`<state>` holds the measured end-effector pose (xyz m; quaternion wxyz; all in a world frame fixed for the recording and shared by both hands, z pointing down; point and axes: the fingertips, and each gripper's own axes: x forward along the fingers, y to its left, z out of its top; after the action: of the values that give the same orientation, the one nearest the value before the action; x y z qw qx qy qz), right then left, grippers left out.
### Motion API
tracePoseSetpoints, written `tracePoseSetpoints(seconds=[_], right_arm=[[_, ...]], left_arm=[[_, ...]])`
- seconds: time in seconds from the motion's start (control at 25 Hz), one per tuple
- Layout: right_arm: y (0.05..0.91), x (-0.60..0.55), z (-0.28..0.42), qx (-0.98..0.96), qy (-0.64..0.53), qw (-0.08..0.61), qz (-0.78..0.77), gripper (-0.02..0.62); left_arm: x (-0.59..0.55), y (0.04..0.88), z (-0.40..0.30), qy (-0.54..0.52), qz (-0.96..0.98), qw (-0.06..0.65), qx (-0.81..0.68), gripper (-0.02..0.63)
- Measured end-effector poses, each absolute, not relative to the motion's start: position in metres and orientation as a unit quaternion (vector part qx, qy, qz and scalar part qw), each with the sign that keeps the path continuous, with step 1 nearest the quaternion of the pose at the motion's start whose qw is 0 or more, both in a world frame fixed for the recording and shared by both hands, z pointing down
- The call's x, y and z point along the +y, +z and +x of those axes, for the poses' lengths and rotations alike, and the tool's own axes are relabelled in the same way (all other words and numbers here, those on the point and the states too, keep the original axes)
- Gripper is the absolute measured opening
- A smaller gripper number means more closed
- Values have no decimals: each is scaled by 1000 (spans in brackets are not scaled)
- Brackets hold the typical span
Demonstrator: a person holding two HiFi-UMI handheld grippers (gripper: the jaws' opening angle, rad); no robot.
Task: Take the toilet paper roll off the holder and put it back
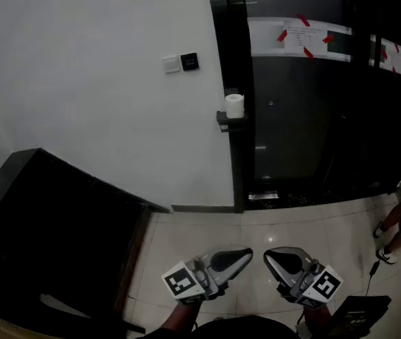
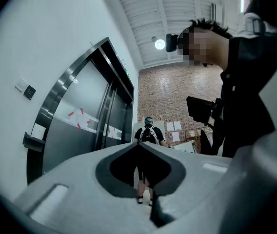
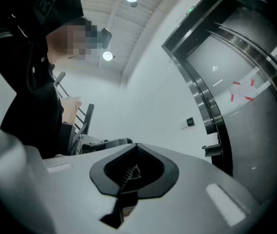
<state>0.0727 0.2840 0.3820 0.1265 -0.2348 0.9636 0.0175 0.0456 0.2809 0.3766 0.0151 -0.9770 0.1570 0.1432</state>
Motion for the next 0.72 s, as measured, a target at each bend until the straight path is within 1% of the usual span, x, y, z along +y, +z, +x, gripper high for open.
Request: tracePoseSetpoints(seconds=[0.48,0.72], right_arm=[[384,274,123,961,15,134,-240,2],[388,268,142,961,9,152,-229,2]], left_arm=[[278,378,92,121,-977,20,175,0],[279,383,107,108,-975,18,194,0]])
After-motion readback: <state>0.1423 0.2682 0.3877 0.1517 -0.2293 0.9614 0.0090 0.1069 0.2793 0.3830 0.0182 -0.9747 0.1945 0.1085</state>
